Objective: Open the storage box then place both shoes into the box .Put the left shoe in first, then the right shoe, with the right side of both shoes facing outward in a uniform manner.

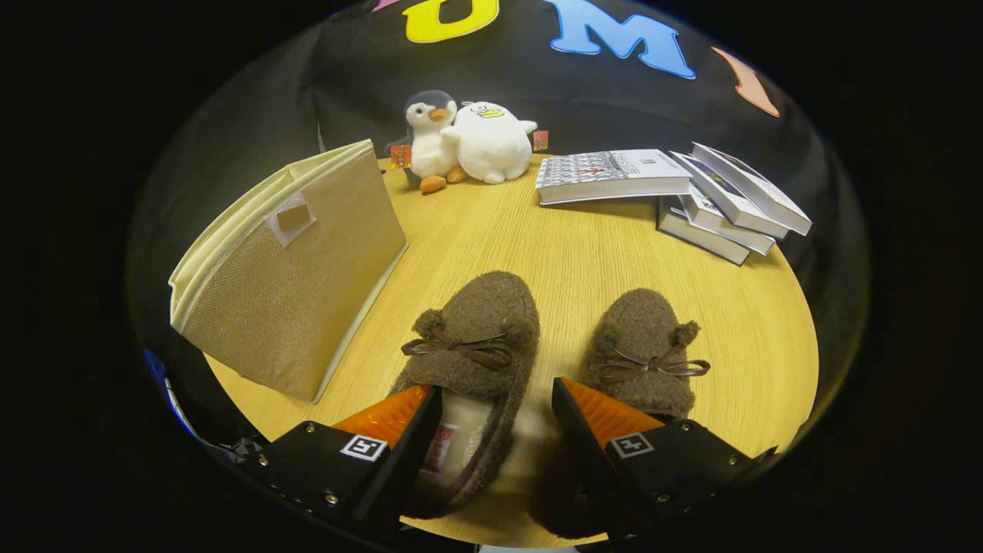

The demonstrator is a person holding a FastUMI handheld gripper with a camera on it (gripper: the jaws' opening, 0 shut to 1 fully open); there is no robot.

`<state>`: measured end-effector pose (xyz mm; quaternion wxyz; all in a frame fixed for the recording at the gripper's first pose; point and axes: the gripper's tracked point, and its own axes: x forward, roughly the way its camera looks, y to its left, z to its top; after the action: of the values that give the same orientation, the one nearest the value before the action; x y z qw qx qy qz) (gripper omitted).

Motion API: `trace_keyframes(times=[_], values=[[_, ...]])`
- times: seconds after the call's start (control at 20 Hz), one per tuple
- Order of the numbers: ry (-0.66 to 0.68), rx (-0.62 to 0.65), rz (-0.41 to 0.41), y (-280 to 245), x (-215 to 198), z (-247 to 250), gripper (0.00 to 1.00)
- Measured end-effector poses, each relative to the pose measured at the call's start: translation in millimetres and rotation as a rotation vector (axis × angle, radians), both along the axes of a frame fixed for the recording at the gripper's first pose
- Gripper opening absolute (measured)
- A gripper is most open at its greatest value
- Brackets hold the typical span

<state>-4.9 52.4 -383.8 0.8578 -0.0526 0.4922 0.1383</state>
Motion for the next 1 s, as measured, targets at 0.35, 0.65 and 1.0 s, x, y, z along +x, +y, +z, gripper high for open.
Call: trace_keyframes(times=[0.35,0.65,1.0], values=[[0.068,-0.027,-0.090,-8.8,-3.0,-17.6,0.31],[0.104,0.012,-0.148,-7.1,-0.9,-17.1,0.01],[0.140,0.144,-0.290,4.3,10.7,10.9,0.01]])
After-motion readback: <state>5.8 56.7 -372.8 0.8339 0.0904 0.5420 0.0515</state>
